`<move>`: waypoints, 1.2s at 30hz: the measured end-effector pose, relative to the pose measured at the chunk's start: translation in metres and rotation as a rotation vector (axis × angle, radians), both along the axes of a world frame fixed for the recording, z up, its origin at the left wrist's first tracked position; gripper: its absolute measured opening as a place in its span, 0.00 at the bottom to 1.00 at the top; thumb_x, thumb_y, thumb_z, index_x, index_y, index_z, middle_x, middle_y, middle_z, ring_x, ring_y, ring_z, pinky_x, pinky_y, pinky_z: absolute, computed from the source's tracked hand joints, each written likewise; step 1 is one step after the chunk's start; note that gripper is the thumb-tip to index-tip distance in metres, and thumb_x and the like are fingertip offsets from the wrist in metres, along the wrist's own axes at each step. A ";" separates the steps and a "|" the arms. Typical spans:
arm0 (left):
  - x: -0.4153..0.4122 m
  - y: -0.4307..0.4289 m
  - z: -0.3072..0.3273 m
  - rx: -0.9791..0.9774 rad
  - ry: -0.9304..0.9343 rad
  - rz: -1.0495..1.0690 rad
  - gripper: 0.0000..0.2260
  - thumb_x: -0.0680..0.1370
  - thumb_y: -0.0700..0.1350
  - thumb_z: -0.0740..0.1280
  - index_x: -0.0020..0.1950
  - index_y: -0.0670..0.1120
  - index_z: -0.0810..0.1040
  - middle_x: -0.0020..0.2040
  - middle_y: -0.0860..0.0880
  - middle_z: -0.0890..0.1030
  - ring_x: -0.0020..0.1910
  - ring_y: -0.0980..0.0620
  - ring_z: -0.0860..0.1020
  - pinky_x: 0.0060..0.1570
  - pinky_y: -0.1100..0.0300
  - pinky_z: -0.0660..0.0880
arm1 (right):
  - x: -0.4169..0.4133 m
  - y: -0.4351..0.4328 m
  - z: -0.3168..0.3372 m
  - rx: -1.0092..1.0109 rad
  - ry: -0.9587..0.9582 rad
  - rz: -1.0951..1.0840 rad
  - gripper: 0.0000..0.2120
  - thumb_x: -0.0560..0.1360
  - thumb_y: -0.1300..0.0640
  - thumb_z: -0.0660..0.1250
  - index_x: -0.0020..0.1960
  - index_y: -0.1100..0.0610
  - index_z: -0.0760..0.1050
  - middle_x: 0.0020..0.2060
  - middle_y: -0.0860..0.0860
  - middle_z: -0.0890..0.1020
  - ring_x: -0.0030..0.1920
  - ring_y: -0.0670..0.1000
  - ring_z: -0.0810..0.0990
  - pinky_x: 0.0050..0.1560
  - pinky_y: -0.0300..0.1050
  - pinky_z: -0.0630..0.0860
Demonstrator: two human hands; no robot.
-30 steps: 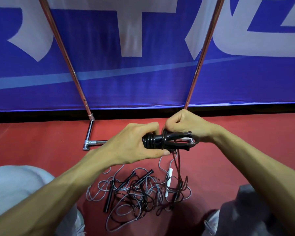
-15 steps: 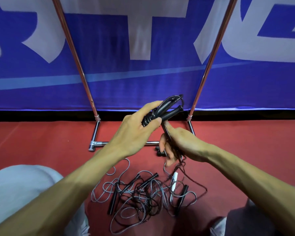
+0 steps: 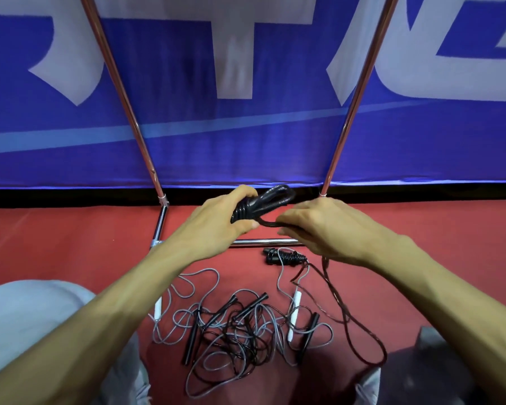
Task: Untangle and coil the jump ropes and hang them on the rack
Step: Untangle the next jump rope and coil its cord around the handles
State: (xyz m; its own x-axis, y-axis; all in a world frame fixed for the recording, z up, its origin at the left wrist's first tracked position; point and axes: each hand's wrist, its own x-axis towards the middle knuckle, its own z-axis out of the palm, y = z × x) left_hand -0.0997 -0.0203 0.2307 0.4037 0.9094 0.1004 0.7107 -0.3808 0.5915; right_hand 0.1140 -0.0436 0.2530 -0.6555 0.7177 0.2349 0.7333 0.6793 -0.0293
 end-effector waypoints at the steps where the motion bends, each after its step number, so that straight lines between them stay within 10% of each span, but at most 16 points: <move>1: 0.001 0.000 0.000 -0.001 0.053 -0.029 0.17 0.77 0.50 0.70 0.61 0.60 0.68 0.47 0.52 0.78 0.41 0.52 0.75 0.49 0.49 0.75 | 0.001 -0.001 0.003 0.069 0.034 0.045 0.11 0.77 0.50 0.63 0.50 0.55 0.80 0.42 0.51 0.81 0.40 0.58 0.80 0.32 0.50 0.76; 8: 0.001 0.002 -0.004 -0.108 0.251 -0.173 0.23 0.75 0.50 0.72 0.65 0.62 0.68 0.53 0.52 0.76 0.54 0.49 0.74 0.58 0.48 0.72 | 0.000 0.005 0.000 0.236 0.158 0.048 0.17 0.70 0.42 0.66 0.40 0.56 0.80 0.35 0.49 0.78 0.30 0.54 0.75 0.24 0.42 0.65; 17: 0.012 -0.019 -0.013 -0.018 0.255 -0.189 0.26 0.62 0.70 0.73 0.56 0.65 0.71 0.41 0.59 0.76 0.44 0.53 0.75 0.41 0.55 0.73 | 0.003 0.012 -0.011 -0.425 0.335 -0.066 0.14 0.69 0.44 0.73 0.36 0.55 0.80 0.26 0.47 0.77 0.29 0.43 0.73 0.31 0.34 0.67; 23: 0.014 -0.022 -0.008 0.098 0.031 -0.243 0.17 0.67 0.67 0.66 0.50 0.59 0.76 0.36 0.56 0.77 0.38 0.55 0.75 0.39 0.50 0.75 | 0.008 0.013 -0.006 -0.771 0.695 -0.108 0.08 0.70 0.61 0.74 0.34 0.60 0.78 0.24 0.45 0.78 0.24 0.40 0.73 0.27 0.30 0.67; 28: 0.012 -0.024 -0.002 0.068 -0.149 -0.284 0.14 0.73 0.61 0.66 0.49 0.52 0.80 0.33 0.49 0.75 0.32 0.50 0.72 0.35 0.49 0.71 | 0.011 0.016 -0.015 -1.024 0.892 -0.134 0.38 0.70 0.36 0.68 0.39 0.75 0.70 0.32 0.61 0.74 0.30 0.53 0.70 0.29 0.40 0.69; 36: 0.009 -0.020 0.013 0.079 -0.388 -0.052 0.06 0.78 0.54 0.68 0.41 0.58 0.77 0.33 0.47 0.77 0.33 0.46 0.72 0.37 0.53 0.69 | -0.009 0.012 -0.025 -1.099 0.956 -0.305 0.26 0.82 0.47 0.50 0.38 0.64 0.76 0.26 0.58 0.74 0.30 0.57 0.79 0.34 0.44 0.72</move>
State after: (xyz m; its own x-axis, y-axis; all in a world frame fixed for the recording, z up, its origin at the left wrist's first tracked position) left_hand -0.0904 -0.0402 0.2433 0.3673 0.8720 0.3237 0.4186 -0.4657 0.7797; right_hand 0.1049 -0.0317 0.2275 -0.3646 0.8948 -0.2578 0.2475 -0.1738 -0.9532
